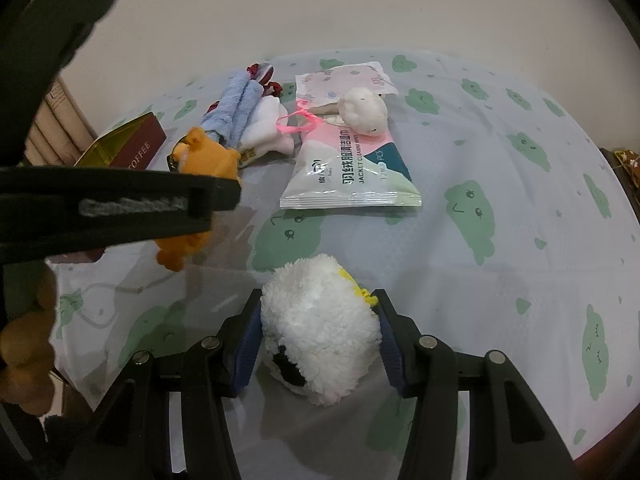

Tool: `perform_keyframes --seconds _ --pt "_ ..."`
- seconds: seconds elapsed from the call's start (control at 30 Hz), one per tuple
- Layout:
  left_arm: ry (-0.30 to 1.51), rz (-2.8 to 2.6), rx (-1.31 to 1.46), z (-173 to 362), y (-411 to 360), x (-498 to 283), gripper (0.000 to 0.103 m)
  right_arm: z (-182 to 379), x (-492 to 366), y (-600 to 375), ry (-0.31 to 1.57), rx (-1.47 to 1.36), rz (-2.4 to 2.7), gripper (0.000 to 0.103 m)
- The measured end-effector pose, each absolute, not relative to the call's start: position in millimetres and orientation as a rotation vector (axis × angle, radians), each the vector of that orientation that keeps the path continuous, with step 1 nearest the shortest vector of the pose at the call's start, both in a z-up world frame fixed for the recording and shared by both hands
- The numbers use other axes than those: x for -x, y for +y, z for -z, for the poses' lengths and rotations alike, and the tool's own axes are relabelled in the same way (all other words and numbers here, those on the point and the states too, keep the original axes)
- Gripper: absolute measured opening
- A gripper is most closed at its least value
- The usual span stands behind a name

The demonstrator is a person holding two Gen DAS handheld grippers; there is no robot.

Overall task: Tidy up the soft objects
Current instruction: 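Grasp the orange squishy toy with the left gripper while the right grasps the white plush ball, then carry the orange toy into the gold tin and release it with the left gripper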

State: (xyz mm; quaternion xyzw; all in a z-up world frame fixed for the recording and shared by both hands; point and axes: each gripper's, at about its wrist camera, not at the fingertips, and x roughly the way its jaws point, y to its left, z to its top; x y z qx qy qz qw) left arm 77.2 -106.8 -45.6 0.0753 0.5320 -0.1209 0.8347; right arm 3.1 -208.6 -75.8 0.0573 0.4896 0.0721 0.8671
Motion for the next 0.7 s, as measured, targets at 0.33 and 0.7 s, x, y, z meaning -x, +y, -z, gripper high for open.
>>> perform_keyframes --seconds 0.33,0.7 --pt "1.041 0.182 -0.148 11.3 -69.7 -80.3 0.045 76.6 -2.9 -208.1 1.022 -0.115 -0.156 0.049" --pt "1.012 -0.019 -0.106 -6.0 29.5 -107.2 0.045 77.7 -3.1 -207.4 1.023 -0.115 -0.152 0.049"
